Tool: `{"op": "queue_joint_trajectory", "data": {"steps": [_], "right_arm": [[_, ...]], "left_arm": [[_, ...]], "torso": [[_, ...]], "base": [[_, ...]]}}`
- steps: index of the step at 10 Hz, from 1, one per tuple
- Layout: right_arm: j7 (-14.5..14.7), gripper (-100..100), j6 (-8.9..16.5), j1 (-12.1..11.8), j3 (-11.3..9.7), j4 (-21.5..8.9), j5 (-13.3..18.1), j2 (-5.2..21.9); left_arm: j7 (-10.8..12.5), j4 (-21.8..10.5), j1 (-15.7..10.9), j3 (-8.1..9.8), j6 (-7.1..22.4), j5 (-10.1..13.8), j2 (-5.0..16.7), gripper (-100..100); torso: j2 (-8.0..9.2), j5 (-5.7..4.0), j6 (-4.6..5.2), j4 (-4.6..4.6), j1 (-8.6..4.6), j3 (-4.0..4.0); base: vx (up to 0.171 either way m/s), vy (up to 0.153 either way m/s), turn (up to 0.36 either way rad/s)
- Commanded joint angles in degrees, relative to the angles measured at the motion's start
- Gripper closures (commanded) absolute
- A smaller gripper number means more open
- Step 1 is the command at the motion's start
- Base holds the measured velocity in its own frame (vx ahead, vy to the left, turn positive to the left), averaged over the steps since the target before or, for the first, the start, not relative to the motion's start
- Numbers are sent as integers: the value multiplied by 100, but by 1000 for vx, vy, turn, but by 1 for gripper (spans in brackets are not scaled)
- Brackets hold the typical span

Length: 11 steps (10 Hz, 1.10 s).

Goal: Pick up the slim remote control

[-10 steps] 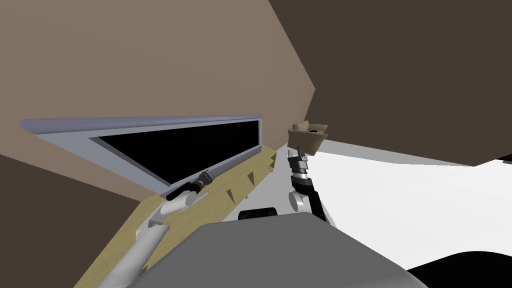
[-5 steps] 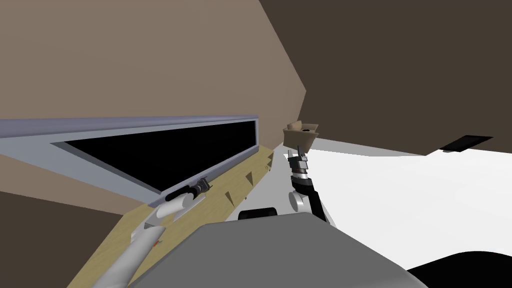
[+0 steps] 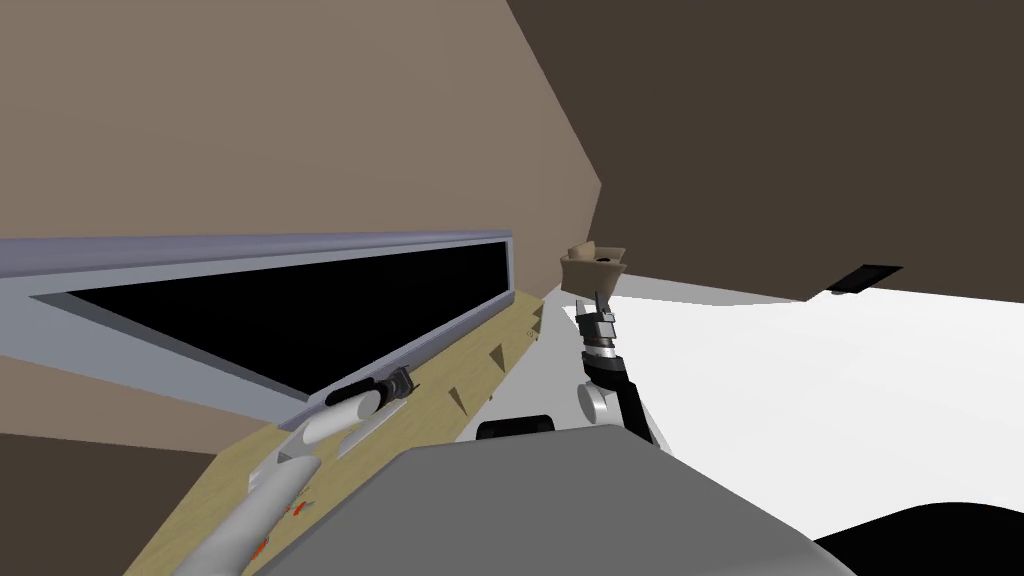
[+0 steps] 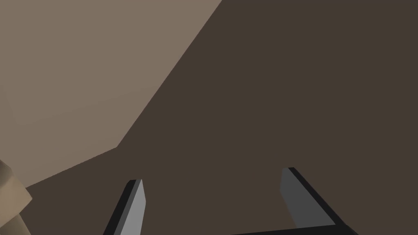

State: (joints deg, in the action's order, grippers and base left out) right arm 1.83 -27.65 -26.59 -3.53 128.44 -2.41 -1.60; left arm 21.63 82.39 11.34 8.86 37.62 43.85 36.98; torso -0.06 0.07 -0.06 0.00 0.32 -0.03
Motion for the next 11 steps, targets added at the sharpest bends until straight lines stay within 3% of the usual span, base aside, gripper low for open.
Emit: {"op": "queue_joint_trajectory", "data": {"steps": [1,2,3,4,5,6,9,10,11], "right_arm": [[0,0,0,0,0,0,0,0],[0,0,0,-1,0,0,0,0],[0,0,0,-1,0,0,0,0],[0,0,0,0,0,0,0,0],[0,0,0,-1,0,0,0,0],[0,0,0,0,0,0,0,0],[0,0,0,-1,0,0,0,0],[0,0,0,0,0,0,0,0],[0,0,0,-1,1,0,0,0]], "left_arm": [[-28,-286,-92,-50,125,108,74,-100],[-28,-345,-92,-50,125,108,74,-100],[-26,-500,-103,-104,357,250,187,-100],[-26,-638,-103,-104,357,250,187,-100],[-26,-860,-112,-159,579,385,296,-100],[-26,-923,-112,-159,579,385,296,-100],[-32,-1461,-123,-269,988,632,496,-100],[-32,-1461,-123,-269,988,632,496,-100],[-37,-1647,-126,-323,1174,743,585,-100]], "torso": [[0,0,0,0,0,0],[1,1,-3,0,-2,0],[1,-1,-4,0,-12,0],[-1,-2,0,0,-8,0],[0,0,-4,0,-7,0],[0,0,0,0,-2,0],[-1,0,-4,0,-2,-1],[1,0,-2,0,-1,1],[-1,1,-4,0,-2,0]], "base": [[-6,53,-95],[-5,19,4],[-2,33,-156],[-3,43,-106],[-2,53,-179],[0,54,-71],[-4,54,-118],[0,53,-72],[8,54,-137]]}}
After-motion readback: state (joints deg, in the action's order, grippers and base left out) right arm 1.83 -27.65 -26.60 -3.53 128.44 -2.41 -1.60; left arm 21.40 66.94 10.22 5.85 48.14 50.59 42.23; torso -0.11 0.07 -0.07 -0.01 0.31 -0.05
